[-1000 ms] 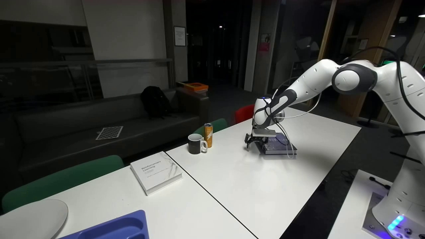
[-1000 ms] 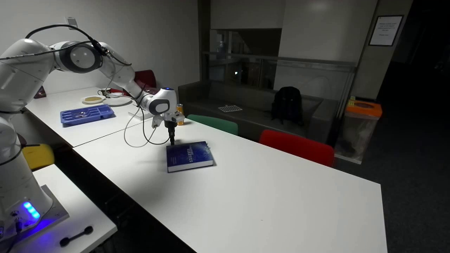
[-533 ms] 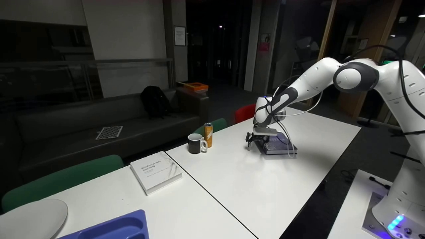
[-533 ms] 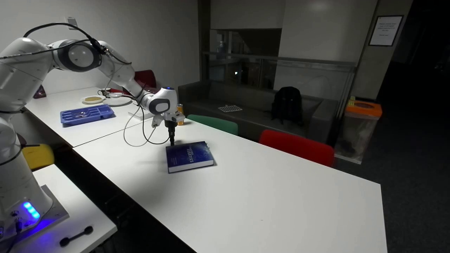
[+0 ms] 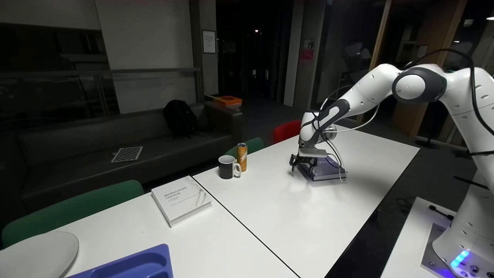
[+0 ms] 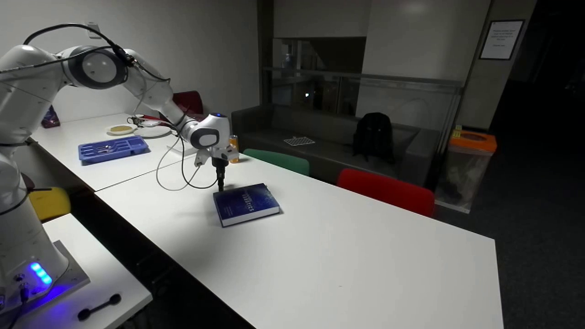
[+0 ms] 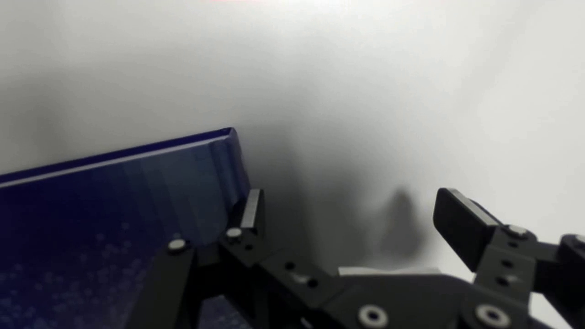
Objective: Push the blue book to the right then open the book.
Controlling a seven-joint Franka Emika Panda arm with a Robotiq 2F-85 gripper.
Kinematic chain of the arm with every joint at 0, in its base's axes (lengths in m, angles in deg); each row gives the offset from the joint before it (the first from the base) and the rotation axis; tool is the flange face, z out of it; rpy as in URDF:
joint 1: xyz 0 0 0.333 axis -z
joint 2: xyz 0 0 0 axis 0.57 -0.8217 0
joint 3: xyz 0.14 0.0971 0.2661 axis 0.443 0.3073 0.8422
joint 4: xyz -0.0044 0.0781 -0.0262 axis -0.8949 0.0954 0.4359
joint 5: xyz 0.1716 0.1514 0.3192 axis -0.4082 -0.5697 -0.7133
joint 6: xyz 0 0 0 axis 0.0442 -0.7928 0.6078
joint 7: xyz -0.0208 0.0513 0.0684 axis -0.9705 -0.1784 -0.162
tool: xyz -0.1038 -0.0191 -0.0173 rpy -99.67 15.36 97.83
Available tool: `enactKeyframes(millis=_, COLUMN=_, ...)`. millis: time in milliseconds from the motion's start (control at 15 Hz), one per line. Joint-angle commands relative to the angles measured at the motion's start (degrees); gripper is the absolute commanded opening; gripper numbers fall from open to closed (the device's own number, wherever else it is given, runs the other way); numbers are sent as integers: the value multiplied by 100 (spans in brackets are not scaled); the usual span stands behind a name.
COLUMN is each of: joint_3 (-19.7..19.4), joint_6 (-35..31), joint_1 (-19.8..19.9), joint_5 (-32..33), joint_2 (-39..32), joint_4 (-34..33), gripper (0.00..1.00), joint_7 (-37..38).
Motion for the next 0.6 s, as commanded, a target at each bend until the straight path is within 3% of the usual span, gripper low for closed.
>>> enactKeyframes(millis=0, joint_3=93, joint_6=123, joint_1=138, joint_5=-174, joint_2=385, joint_4=419, gripper=100, joint_7=-336)
enactKeyframes(millis=533, joint_3=79, joint_6=100, joint_1=153, joint_5=-173, joint_2=538, joint_4=669, gripper=100, joint_7=-473)
